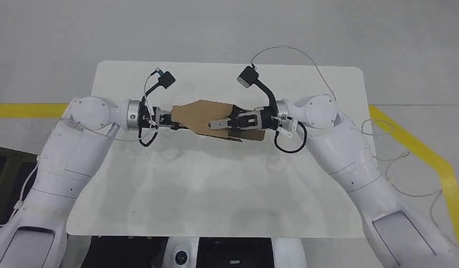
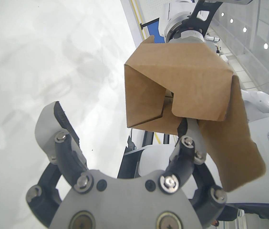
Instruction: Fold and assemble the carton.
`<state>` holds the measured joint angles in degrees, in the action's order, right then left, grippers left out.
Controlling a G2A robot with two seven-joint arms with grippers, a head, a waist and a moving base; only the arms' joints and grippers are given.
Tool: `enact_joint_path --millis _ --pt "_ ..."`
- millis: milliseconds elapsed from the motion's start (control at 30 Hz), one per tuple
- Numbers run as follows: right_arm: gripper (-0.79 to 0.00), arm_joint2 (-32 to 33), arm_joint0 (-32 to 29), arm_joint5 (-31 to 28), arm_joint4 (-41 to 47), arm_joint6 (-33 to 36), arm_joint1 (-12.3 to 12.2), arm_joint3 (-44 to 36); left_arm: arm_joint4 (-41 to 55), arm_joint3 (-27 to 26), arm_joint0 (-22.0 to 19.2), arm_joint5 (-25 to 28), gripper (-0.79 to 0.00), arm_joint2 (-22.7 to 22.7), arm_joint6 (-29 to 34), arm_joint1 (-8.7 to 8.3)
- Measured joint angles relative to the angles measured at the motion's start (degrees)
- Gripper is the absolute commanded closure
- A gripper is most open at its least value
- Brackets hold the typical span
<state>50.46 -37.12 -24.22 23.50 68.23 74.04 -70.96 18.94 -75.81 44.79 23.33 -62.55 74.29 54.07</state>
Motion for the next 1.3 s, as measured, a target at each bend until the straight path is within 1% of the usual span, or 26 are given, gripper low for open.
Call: enact_joint_path --millis 200,467,667,833,1033,1300 --pt "0.0 0.3 0.3 -0.2 -0.5 -0.2 0.0 1.0 0.0 -0.2 0.3 0.0 -0.785 -0.1 0.1 -0.07" --pt "0.0 3.8 -0.9 0.9 -4.6 -1.5 -1.3 2.4 0.2 1.7 0.1 0.1 -0.785 -1.9 -0.6 -0.46" --pt "0.0 5.8 -2.2 2.0 -7.0 -1.9 -2.2 1.7 2.7 1.4 0.2 0.2 -0.785 -2.9 1.9 -0.75" --pt "0.0 4.8 -2.5 2.9 -7.5 -1.2 -2.1 0.3 2.3 1.0 0.1 0.2 -0.785 -3.3 1.3 -0.86" --pt "0.0 3.6 -1.7 1.8 -6.3 0.1 -1.8 -0.2 -1.2 2.5 -0.2 -1.9 -0.785 -2.5 -1.5 -0.76" --pt "0.0 3.5 -1.4 0.9 -5.6 1.2 -1.8 -2.0 -1.5 3.6 -0.7 -2.2 -0.785 -2.0 -2.1 -0.61"
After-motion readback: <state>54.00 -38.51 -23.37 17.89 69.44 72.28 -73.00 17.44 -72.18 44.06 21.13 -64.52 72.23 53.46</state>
